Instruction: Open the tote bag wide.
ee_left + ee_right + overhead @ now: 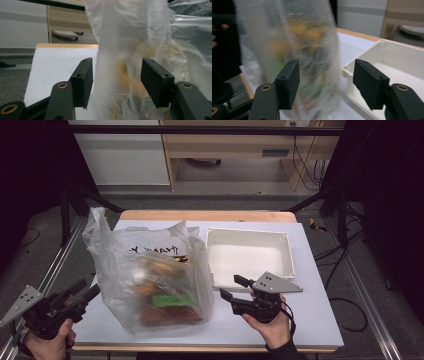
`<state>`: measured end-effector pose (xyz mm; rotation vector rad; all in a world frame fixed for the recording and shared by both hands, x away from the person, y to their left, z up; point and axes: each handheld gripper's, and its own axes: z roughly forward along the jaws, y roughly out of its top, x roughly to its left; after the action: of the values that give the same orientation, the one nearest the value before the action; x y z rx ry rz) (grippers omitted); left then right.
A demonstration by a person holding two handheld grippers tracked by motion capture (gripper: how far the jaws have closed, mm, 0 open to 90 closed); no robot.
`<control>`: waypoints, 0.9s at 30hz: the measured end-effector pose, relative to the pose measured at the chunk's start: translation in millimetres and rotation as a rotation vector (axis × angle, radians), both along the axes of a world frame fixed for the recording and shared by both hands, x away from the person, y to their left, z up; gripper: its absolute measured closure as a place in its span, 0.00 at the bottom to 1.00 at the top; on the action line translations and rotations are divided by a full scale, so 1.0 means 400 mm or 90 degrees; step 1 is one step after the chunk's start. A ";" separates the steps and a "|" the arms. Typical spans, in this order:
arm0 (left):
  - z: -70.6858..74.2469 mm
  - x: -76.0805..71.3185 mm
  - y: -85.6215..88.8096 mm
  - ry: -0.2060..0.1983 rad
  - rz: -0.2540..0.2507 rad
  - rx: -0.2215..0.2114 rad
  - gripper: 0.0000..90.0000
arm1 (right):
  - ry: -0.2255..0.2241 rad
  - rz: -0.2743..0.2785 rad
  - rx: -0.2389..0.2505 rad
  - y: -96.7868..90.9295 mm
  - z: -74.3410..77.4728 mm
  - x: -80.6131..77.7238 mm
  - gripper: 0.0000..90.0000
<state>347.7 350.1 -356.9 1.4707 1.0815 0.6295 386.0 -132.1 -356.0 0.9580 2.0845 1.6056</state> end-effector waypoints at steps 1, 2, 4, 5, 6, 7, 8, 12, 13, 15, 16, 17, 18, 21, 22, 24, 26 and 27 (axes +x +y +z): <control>0.001 0.000 -0.006 0.000 -0.004 0.002 0.48 | 0.002 0.015 0.003 0.008 0.000 -0.003 0.41; 0.002 0.000 -0.015 0.002 -0.012 0.004 0.48 | 0.004 0.023 0.005 0.015 0.000 -0.006 0.41; 0.002 0.001 -0.020 0.004 -0.016 0.007 0.49 | 0.005 0.040 0.003 0.035 0.001 -0.013 0.40; -0.002 0.006 -0.036 0.013 -0.022 0.020 0.51 | 0.002 0.049 0.000 0.052 0.002 -0.015 0.40; -0.004 0.009 -0.042 0.017 -0.021 0.030 0.52 | 0.000 0.055 -0.004 0.060 0.002 -0.015 0.40; -0.006 0.013 -0.048 0.023 -0.023 0.039 0.55 | -0.001 0.058 -0.004 0.071 0.003 -0.015 0.41; -0.009 0.016 -0.053 0.028 -0.026 0.047 0.59 | -0.003 0.061 -0.004 0.082 0.004 -0.015 0.42; -0.016 0.023 -0.067 0.047 -0.037 0.071 0.74 | -0.014 0.071 -0.011 0.123 0.005 -0.008 0.50; -0.018 0.024 -0.069 0.050 -0.038 0.075 0.78 | -0.016 0.069 -0.014 0.129 0.006 -0.007 0.53; -0.021 0.023 -0.071 0.056 -0.042 0.081 0.86 | -0.024 0.070 -0.015 0.141 0.007 -0.003 0.66; -0.021 0.022 -0.070 0.057 -0.046 0.082 0.90 | -0.028 0.072 -0.016 0.144 0.006 -0.001 0.71; -0.023 0.021 -0.070 0.061 -0.049 0.080 0.93 | -0.026 0.074 -0.019 0.146 0.006 -0.001 0.79; -0.024 0.020 -0.068 0.065 -0.054 0.077 0.96 | -0.028 0.076 -0.025 0.146 0.004 -0.003 0.87; -0.035 0.011 -0.068 0.075 -0.071 0.077 0.99 | -0.020 0.089 -0.029 0.137 -0.003 -0.009 1.00; -0.041 0.006 -0.070 0.077 -0.079 0.080 0.99 | -0.015 0.094 -0.029 0.134 -0.008 -0.011 1.00; -0.053 -0.003 -0.074 0.082 -0.083 0.091 0.99 | -0.001 0.101 -0.042 0.128 -0.021 -0.014 1.00; -0.070 -0.011 -0.078 0.088 -0.091 0.094 0.99 | 0.010 0.102 -0.056 0.123 -0.038 -0.018 1.00; -0.080 -0.013 -0.080 0.091 -0.094 0.098 0.99 | 0.012 0.100 -0.056 0.120 -0.045 -0.019 1.00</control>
<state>342.3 318.0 -388.8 1.7339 1.0403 0.5182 378.6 -84.1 -373.8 0.8020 2.2726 1.5683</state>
